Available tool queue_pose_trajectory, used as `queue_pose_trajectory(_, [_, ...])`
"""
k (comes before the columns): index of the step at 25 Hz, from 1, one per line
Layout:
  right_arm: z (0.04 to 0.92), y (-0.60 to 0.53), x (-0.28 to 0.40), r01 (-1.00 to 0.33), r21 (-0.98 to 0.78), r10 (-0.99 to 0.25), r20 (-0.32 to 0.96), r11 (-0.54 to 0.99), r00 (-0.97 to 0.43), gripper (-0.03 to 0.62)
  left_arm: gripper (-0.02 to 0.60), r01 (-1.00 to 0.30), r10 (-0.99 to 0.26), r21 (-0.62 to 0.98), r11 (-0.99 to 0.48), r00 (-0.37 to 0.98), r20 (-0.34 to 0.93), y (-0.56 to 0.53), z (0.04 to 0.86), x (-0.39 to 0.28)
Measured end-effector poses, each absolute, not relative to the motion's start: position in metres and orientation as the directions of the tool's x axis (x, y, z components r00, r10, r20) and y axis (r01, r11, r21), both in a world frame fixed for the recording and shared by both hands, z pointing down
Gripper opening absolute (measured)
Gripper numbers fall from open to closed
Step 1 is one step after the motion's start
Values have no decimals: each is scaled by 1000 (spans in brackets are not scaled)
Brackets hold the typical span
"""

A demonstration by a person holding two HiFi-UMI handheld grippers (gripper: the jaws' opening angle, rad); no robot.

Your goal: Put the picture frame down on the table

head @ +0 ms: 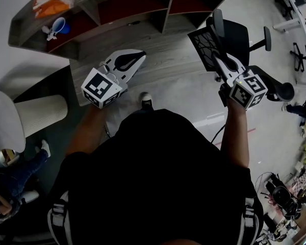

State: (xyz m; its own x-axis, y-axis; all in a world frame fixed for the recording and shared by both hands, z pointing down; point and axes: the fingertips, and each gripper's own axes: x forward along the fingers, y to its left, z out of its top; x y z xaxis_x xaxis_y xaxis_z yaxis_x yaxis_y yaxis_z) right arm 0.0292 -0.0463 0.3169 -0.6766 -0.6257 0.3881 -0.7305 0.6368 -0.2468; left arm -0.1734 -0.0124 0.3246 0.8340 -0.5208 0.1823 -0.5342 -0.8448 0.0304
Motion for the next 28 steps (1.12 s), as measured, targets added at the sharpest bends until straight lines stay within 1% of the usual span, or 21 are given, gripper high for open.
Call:
queue_pose_trajectory(16, [314,-68,-2,-754,-245,-647,398,609,-651,17,17,-505,-491,40,-862,854,173,-50,328,-206])
queue_pose_trajectory(28, [304,-66,-23,-769,-224,-665,395,599,-634,17,17,-477,-467,28,-879,870,158,-54,321,-224])
